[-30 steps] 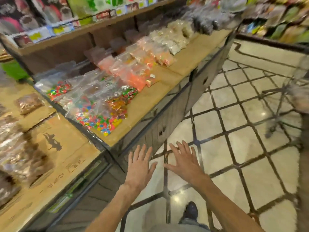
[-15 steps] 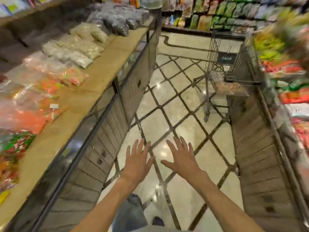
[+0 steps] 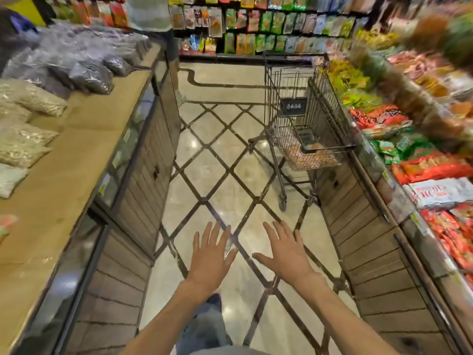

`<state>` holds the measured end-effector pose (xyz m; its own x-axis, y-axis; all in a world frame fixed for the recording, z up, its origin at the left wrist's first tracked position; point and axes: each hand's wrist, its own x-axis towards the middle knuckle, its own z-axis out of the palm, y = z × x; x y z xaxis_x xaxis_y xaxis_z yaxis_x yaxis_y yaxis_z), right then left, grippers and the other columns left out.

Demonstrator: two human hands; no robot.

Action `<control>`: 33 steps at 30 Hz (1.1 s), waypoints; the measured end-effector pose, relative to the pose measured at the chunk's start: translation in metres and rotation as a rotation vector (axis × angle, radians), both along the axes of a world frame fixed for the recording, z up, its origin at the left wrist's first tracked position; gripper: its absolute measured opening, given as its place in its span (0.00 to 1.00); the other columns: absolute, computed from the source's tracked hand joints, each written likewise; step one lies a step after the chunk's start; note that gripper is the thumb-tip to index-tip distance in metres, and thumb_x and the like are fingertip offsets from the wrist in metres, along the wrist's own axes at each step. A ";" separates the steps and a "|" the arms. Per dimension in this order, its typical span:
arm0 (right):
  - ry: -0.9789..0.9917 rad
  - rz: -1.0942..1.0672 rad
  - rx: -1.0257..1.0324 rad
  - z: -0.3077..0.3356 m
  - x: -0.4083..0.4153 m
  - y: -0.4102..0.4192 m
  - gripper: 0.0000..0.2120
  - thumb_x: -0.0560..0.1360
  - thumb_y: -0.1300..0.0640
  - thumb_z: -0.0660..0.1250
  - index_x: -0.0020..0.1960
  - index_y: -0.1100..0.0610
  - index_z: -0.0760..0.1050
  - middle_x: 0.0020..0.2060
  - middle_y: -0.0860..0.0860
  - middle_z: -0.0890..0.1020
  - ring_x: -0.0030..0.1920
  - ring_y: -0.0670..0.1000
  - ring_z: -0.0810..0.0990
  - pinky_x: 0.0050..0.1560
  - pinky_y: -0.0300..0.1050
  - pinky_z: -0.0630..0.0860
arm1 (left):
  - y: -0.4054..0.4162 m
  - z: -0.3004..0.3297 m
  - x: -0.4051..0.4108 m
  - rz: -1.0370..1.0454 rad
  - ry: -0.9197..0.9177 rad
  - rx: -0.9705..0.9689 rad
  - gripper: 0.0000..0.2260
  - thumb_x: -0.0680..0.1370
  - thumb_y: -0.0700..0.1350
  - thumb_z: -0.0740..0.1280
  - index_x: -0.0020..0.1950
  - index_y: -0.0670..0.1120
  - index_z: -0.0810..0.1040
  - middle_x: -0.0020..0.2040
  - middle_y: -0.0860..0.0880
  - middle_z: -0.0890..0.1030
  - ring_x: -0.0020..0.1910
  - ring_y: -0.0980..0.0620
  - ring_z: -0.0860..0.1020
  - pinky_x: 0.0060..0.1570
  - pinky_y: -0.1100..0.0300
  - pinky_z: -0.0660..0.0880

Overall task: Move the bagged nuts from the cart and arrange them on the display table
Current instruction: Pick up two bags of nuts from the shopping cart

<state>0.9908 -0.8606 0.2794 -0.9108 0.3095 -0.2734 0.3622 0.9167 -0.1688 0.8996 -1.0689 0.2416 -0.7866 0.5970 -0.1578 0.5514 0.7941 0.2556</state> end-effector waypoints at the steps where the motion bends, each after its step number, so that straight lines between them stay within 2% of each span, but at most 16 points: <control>1: 0.005 -0.028 -0.012 0.004 -0.022 0.011 0.45 0.79 0.27 0.57 0.87 0.48 0.47 0.86 0.53 0.52 0.86 0.57 0.46 0.83 0.61 0.46 | 0.012 0.004 -0.027 -0.024 -0.003 0.011 0.34 0.85 0.64 0.39 0.81 0.50 0.69 0.80 0.43 0.70 0.79 0.39 0.69 0.76 0.35 0.67; 4: 0.023 -0.081 -0.008 0.013 -0.082 0.045 0.44 0.80 0.29 0.59 0.86 0.48 0.48 0.86 0.54 0.54 0.86 0.57 0.49 0.83 0.62 0.49 | 0.052 0.017 -0.099 -0.108 -0.034 0.037 0.39 0.80 0.69 0.34 0.86 0.53 0.56 0.86 0.47 0.55 0.86 0.42 0.52 0.83 0.38 0.50; 5: 0.028 -0.103 -0.006 0.016 -0.100 0.055 0.44 0.80 0.29 0.59 0.86 0.48 0.48 0.85 0.54 0.55 0.86 0.58 0.50 0.83 0.62 0.51 | 0.066 0.021 -0.121 -0.129 -0.025 0.034 0.39 0.79 0.69 0.34 0.86 0.53 0.55 0.87 0.47 0.53 0.86 0.43 0.51 0.83 0.39 0.49; 8: 0.034 -0.184 -0.026 0.019 -0.149 0.089 0.43 0.79 0.29 0.61 0.86 0.47 0.51 0.84 0.53 0.57 0.85 0.58 0.53 0.82 0.62 0.55 | 0.108 0.027 -0.180 -0.163 0.002 0.062 0.35 0.82 0.66 0.42 0.84 0.52 0.62 0.85 0.46 0.60 0.84 0.42 0.58 0.80 0.37 0.56; 10: 0.035 -0.220 -0.037 0.016 -0.180 0.115 0.43 0.79 0.29 0.62 0.85 0.47 0.51 0.84 0.53 0.59 0.84 0.58 0.55 0.81 0.62 0.57 | 0.138 0.027 -0.216 -0.205 0.007 0.045 0.35 0.82 0.65 0.42 0.84 0.52 0.62 0.85 0.45 0.60 0.84 0.42 0.58 0.80 0.37 0.56; 13: 0.045 -0.250 -0.032 0.005 -0.227 0.159 0.43 0.78 0.28 0.63 0.84 0.48 0.54 0.82 0.54 0.63 0.82 0.58 0.60 0.78 0.61 0.63 | 0.191 0.028 -0.267 -0.248 -0.003 -0.019 0.35 0.82 0.66 0.38 0.86 0.54 0.54 0.87 0.47 0.53 0.86 0.44 0.49 0.82 0.40 0.47; 15: 0.052 -0.278 -0.045 -0.005 -0.259 0.193 0.43 0.77 0.28 0.62 0.84 0.47 0.56 0.80 0.52 0.65 0.81 0.57 0.63 0.77 0.61 0.64 | 0.231 0.023 -0.303 -0.267 -0.016 -0.022 0.31 0.85 0.65 0.42 0.87 0.55 0.50 0.87 0.49 0.49 0.86 0.46 0.45 0.83 0.43 0.43; 19: 0.074 -0.332 -0.046 -0.019 -0.324 0.265 0.43 0.76 0.27 0.61 0.84 0.48 0.56 0.79 0.51 0.67 0.79 0.56 0.65 0.77 0.62 0.64 | 0.309 0.020 -0.372 -0.306 0.005 -0.013 0.33 0.84 0.66 0.41 0.86 0.54 0.50 0.87 0.48 0.50 0.86 0.45 0.45 0.84 0.42 0.46; 21: 0.071 -0.350 -0.044 -0.018 -0.355 0.303 0.43 0.76 0.26 0.60 0.83 0.48 0.58 0.80 0.51 0.67 0.80 0.55 0.64 0.78 0.59 0.64 | 0.349 0.023 -0.407 -0.313 -0.019 -0.024 0.31 0.86 0.64 0.46 0.87 0.54 0.49 0.87 0.49 0.48 0.86 0.46 0.43 0.84 0.43 0.44; 25: 0.068 -0.384 -0.102 -0.011 -0.412 0.380 0.42 0.79 0.28 0.60 0.85 0.48 0.55 0.82 0.53 0.63 0.83 0.56 0.60 0.82 0.58 0.60 | 0.427 0.035 -0.471 -0.346 -0.032 -0.051 0.30 0.86 0.63 0.45 0.87 0.54 0.47 0.87 0.50 0.45 0.86 0.48 0.41 0.84 0.45 0.42; 29: 0.080 -0.457 -0.125 -0.001 -0.451 0.445 0.41 0.79 0.30 0.63 0.84 0.50 0.56 0.81 0.55 0.64 0.81 0.58 0.63 0.80 0.58 0.63 | 0.496 0.040 -0.524 -0.383 -0.014 -0.055 0.29 0.87 0.61 0.49 0.87 0.52 0.50 0.87 0.48 0.48 0.86 0.46 0.44 0.83 0.48 0.43; 33: 0.089 -0.574 -0.165 -0.005 -0.478 0.499 0.40 0.79 0.30 0.62 0.83 0.51 0.58 0.78 0.54 0.69 0.77 0.57 0.68 0.76 0.57 0.69 | 0.568 0.035 -0.568 -0.464 -0.021 -0.047 0.29 0.87 0.61 0.51 0.86 0.52 0.51 0.87 0.48 0.50 0.86 0.46 0.48 0.84 0.46 0.49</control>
<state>0.5127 -0.3613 0.2746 -0.6320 0.7186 -0.2901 0.7696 0.5379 -0.3441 0.3320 -0.5006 0.2766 -0.4345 0.8768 -0.2061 0.8459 0.4758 0.2408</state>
